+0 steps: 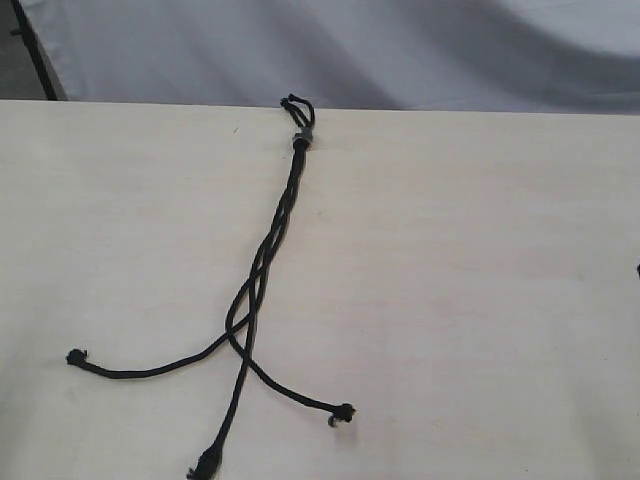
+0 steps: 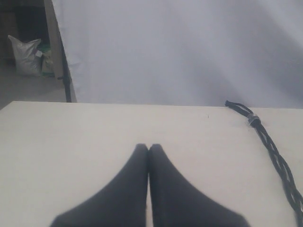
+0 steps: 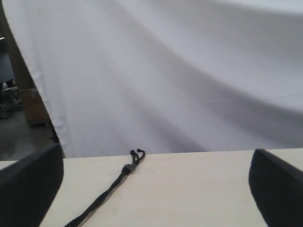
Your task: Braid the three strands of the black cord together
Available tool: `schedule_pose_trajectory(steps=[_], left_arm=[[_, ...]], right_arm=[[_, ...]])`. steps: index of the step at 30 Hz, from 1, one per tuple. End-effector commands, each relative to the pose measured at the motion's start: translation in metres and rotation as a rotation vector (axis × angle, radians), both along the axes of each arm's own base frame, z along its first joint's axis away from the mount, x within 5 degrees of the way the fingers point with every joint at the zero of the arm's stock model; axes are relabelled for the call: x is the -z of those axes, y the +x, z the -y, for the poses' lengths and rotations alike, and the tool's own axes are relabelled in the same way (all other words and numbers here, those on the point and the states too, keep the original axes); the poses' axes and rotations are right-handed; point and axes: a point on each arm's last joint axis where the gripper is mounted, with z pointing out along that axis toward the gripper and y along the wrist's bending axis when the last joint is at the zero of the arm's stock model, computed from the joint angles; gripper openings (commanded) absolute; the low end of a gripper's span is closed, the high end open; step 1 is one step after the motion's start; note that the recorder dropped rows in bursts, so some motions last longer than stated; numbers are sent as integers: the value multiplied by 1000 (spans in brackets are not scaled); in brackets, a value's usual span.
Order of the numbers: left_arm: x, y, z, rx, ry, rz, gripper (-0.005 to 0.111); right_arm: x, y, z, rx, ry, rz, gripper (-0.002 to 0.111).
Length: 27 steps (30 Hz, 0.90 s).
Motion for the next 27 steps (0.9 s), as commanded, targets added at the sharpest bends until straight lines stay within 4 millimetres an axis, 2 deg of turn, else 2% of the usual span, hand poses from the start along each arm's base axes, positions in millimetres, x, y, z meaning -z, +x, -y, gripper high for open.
schedule_pose_trajectory(steps=[1, 20, 23, 27], left_arm=[[1, 0, 0, 0, -7, -1, 0], [1, 0, 0, 1, -12, -1, 0], [1, 0, 0, 1, -12, -1, 0], [1, 0, 0, 1, -12, -1, 0]], right_arm=[[3, 0, 2, 39, 9, -21, 99], [10, 0, 2, 46, -78, -92, 98], [12, 0, 3, 48, -98, -115, 85], [13, 0, 3, 49, -127, -122, 44]])
